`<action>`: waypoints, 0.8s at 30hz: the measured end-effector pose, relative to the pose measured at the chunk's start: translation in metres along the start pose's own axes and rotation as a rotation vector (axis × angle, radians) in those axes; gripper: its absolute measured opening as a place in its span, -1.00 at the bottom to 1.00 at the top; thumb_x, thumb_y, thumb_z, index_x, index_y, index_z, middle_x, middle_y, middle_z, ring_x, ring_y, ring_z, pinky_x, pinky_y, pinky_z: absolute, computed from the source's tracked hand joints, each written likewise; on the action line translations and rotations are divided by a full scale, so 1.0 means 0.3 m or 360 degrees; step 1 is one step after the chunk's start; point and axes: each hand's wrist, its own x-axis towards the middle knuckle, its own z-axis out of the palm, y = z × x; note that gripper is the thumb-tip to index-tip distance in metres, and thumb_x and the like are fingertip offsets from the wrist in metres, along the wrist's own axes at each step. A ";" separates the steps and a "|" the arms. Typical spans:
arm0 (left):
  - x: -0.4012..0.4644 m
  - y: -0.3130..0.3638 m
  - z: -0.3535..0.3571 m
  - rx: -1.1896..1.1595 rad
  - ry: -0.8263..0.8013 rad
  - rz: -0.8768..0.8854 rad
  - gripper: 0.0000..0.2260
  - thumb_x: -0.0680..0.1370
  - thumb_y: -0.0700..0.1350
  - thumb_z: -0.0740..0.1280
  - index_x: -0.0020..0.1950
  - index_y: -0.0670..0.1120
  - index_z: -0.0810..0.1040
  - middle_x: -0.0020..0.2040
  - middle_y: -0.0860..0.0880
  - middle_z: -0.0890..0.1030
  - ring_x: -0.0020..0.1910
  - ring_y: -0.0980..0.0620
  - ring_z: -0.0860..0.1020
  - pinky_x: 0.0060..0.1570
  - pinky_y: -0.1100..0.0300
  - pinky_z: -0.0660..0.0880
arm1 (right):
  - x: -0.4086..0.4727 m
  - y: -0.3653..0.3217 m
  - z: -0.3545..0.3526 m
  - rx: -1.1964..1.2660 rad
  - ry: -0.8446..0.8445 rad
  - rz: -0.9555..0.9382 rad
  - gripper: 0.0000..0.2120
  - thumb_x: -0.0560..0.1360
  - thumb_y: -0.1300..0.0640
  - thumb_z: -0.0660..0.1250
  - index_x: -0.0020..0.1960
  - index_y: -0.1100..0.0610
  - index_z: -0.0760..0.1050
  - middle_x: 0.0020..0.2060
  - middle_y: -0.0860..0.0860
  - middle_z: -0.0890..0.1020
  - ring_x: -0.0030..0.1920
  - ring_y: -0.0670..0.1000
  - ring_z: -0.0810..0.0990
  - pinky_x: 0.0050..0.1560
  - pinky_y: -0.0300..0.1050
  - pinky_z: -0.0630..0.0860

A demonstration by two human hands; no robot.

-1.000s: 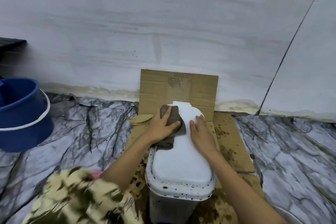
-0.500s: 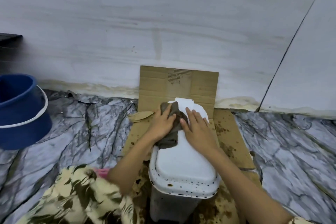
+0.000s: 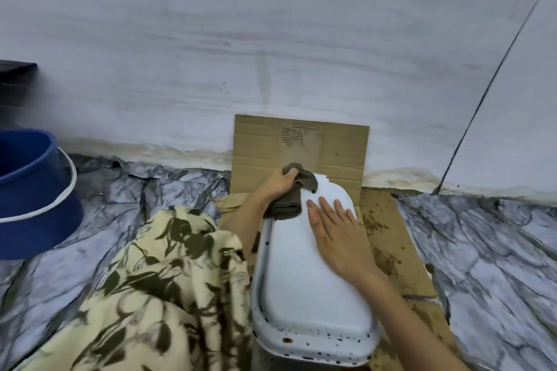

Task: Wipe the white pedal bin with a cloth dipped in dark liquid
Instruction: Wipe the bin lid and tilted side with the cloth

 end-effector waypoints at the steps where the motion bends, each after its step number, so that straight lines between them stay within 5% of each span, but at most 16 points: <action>1: 0.002 -0.003 0.012 -0.0065 0.0005 -0.0014 -0.67 0.59 0.03 0.14 0.18 -0.11 0.57 0.16 -0.16 0.60 0.12 -0.12 0.55 0.17 0.08 0.46 | 0.000 0.012 -0.006 0.0033 0.0002 0.0002 -0.52 0.62 -0.09 -0.25 0.53 -0.15 -0.08 0.55 -0.10 -0.04 0.54 -0.03 -0.18 0.49 -0.11 -0.24; 8: -0.334 -0.110 0.056 -0.0178 0.0063 0.0331 -0.68 0.62 0.02 0.15 0.34 0.02 0.46 0.27 -0.01 0.51 0.28 0.02 0.44 0.34 -0.01 0.34 | -0.052 0.104 -0.070 0.0352 0.0042 0.0073 -0.57 0.65 -0.06 -0.18 0.51 -0.17 0.05 0.53 -0.15 0.05 0.53 -0.11 -0.10 0.52 -0.10 -0.16; 11: -0.535 -0.113 0.093 -0.0299 -0.0093 0.0353 -0.51 0.53 0.29 0.13 0.41 0.16 0.35 0.38 0.17 0.41 0.35 0.18 0.36 0.41 0.09 0.27 | -0.074 0.151 -0.094 0.0340 0.0013 0.0085 -0.57 0.66 -0.03 -0.17 0.52 -0.15 0.03 0.53 -0.14 0.04 0.53 -0.10 -0.10 0.53 -0.08 -0.13; 14: -0.518 -0.043 0.151 -0.0246 -0.0128 0.0252 -0.25 0.39 0.49 0.07 0.48 0.14 0.21 0.48 0.16 0.21 0.44 0.13 0.25 0.44 0.05 0.20 | -0.084 0.161 -0.101 0.0348 0.0012 0.0085 -0.57 0.65 -0.04 -0.15 0.52 -0.13 0.05 0.53 -0.14 0.05 0.53 -0.10 -0.09 0.53 -0.05 -0.11; 18: -0.217 0.056 0.192 -0.0124 0.0016 0.0104 -0.42 0.58 0.17 0.17 0.49 -0.13 0.18 0.48 -0.11 0.22 0.43 -0.11 0.28 0.39 0.09 0.21 | -0.080 0.164 -0.103 0.0359 0.0038 0.0074 -0.56 0.65 -0.05 -0.13 0.52 -0.11 0.06 0.53 -0.12 0.07 0.53 -0.11 -0.08 0.53 -0.04 -0.09; 24: -0.034 0.043 0.145 -0.0586 -0.0091 0.0016 -0.58 0.57 0.14 0.23 0.35 -0.04 0.46 0.26 -0.11 0.56 0.23 -0.08 0.52 0.32 -0.02 0.39 | -0.077 0.160 -0.099 0.0402 0.0050 0.0104 -0.54 0.63 -0.11 -0.15 0.52 -0.14 0.08 0.53 -0.15 0.06 0.53 -0.12 -0.09 0.53 -0.05 -0.12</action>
